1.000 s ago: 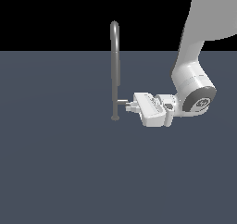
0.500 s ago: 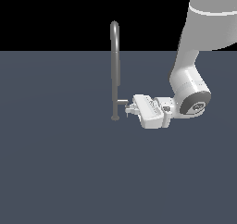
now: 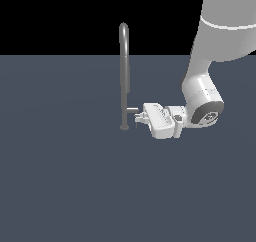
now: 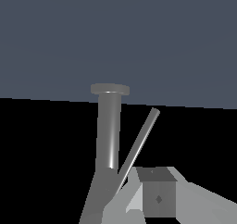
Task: Turn on the faucet by rotating a designated handle.
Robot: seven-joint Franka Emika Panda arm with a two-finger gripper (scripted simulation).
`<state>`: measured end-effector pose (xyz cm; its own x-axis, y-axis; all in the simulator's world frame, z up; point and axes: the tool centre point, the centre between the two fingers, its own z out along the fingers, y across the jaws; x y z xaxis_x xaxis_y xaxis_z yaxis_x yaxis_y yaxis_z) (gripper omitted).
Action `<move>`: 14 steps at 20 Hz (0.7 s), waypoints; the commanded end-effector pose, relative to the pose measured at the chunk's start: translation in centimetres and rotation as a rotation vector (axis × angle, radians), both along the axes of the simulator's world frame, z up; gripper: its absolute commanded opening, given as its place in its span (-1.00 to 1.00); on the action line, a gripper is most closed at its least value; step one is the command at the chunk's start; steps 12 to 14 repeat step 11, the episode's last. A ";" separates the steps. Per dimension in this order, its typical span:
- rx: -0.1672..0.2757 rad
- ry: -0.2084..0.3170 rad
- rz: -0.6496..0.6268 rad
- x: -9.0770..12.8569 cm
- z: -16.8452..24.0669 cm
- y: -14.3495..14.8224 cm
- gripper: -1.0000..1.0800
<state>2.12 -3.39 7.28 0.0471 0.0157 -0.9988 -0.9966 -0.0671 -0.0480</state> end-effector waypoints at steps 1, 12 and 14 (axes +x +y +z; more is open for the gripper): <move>-0.009 0.019 -0.011 0.2 -1.8 0.0 -1.00; -0.014 0.044 -0.018 1.3 -4.3 0.0 -1.00; -0.014 0.044 -0.018 1.3 -4.3 0.0 -1.00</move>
